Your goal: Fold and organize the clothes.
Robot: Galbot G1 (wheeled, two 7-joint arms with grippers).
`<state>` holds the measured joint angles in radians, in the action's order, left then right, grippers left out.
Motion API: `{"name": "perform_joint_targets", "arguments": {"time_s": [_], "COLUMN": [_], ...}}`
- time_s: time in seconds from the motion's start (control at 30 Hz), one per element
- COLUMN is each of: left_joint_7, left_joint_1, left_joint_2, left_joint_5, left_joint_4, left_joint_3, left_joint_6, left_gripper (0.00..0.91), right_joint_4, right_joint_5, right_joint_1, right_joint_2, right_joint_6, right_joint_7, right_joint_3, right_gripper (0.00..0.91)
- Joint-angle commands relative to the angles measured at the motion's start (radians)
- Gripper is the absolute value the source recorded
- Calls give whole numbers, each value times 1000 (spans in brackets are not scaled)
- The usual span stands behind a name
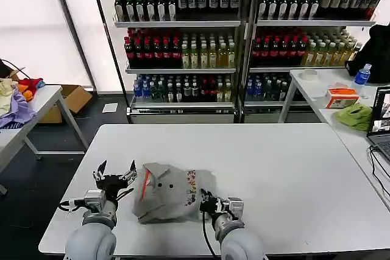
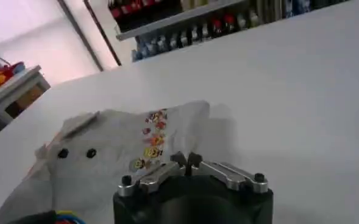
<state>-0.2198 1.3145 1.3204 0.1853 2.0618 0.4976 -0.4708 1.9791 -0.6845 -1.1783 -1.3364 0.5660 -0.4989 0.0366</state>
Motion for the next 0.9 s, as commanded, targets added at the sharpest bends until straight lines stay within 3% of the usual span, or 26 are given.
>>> {"name": "perform_joint_targets", "arguments": {"time_s": [0.03,0.27,0.47,0.53,0.73,0.77,0.83,0.9], "left_joint_7": [-2,-3,-4,-4,-4,-4,-3,-3], "left_joint_1": [-7,-9,-5,-4,3,5,9,10], "left_joint_2": [9,16,24,27,26,26,27,29], "left_joint_5": [0,0,-3,-3,-3,-4,-4,-4], "left_joint_4": [-2,-1,1,1,-5,-6,-8,-10], "left_joint_3": [-4,-9,-18,-19,-19,-20,-22,-25], "left_joint_6": [0,0,0,-1,-2,-2,-2,-2], "left_gripper": [907,907,907,907,907,907,907,907], "right_joint_4": [77,21,-99,-125,-87,-67,17,123], "right_joint_5": [-13,-15,-3,17,80,104,243,267], "right_joint_1": [7,-9,23,30,-11,-20,-48,-65], "right_joint_2": [172,316,364,365,338,330,306,296], "right_joint_6": [13,13,12,13,13,12,2,3], "right_joint_7": [26,62,78,91,117,113,122,122], "right_joint_3": [120,223,272,276,295,300,342,385], "right_gripper": [0,0,10,907,907,907,907,907]}}
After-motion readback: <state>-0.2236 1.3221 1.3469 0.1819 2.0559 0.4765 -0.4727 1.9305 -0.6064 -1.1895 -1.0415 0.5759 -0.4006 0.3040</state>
